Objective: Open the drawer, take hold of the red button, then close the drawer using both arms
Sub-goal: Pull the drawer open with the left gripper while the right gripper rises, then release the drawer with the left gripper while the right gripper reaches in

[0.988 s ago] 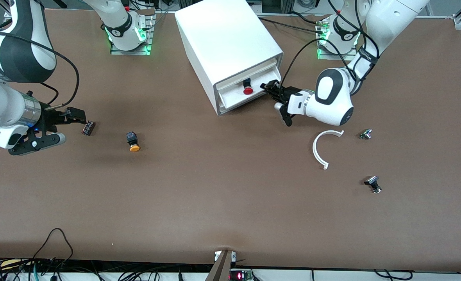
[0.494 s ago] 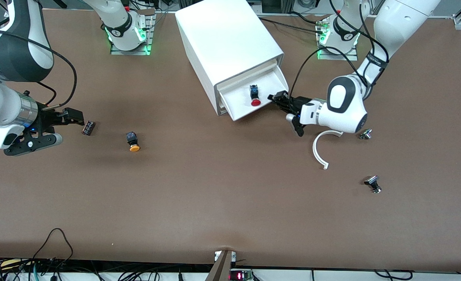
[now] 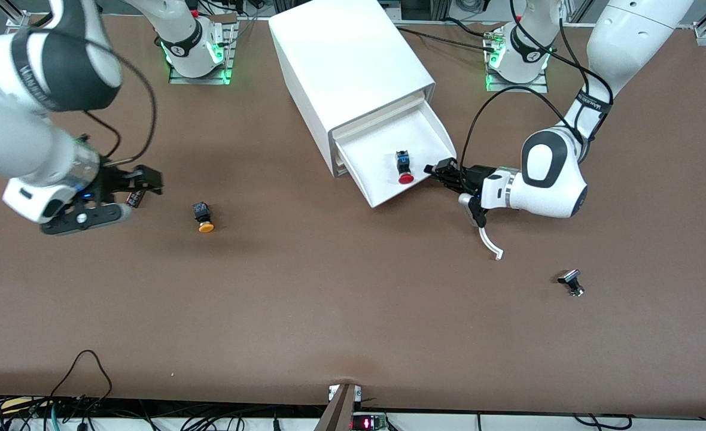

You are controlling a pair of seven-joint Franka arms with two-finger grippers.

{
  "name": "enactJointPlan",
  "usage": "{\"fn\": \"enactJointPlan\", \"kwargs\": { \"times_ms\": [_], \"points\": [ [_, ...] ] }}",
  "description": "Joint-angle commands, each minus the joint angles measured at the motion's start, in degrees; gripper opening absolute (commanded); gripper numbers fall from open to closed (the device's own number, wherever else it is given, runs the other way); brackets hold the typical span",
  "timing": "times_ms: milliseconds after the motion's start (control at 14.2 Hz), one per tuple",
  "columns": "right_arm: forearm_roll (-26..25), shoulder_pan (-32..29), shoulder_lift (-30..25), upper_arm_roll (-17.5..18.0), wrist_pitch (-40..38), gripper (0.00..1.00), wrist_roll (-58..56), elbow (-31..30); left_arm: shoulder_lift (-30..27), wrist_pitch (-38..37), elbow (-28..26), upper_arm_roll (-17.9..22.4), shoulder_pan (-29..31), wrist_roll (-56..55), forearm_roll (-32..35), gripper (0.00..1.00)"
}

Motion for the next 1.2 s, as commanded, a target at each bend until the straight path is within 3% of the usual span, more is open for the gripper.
{"fn": "enactJointPlan", "kwargs": {
  "times_ms": [0, 282, 353, 424, 494, 988, 1129],
  "points": [
    [4.1, 3.3, 2.2, -0.3, -0.2, 0.99, 6.4, 2.9, 1.8, 4.3, 3.1, 1.7, -0.3, -2.7, 2.2, 0.00],
    [4.4, 9.8, 4.5, -0.4, 1.9, 0.99, 15.3, 5.3, 1.7, 4.3, 3.8, 2.0, -0.3, -3.7, 2.3, 0.00],
    [4.4, 11.5, 4.8, -0.4, 2.2, 0.99, 17.0, 5.7, 1.5, 4.3, 3.5, 2.0, -0.3, -3.7, 2.3, 0.32],
    [4.4, 13.4, 5.3, -0.4, 2.7, 0.99, 18.5, 5.8, 0.7, 4.2, 3.2, 2.0, -0.2, -3.6, 2.2, 0.94],
    [4.2, 15.2, 5.8, -0.4, 3.1, 0.99, 19.7, 5.8, -0.1, 4.0, 3.2, 2.1, -0.1, -3.8, 2.2, 1.00],
    [3.8, 24.5, 10.7, -0.5, 11.0, 0.99, 31.0, 6.2, -7.2, 3.9, 3.9, 2.4, 6.1, -11.3, 3.3, 1.00],
    [3.9, 27.1, 14.2, -0.4, 11.2, 0.99, 34.7, 11.4, -10.3, 4.2, 5.5, 2.4, 6.9, -18.5, 8.7, 1.00]
  ]
}}
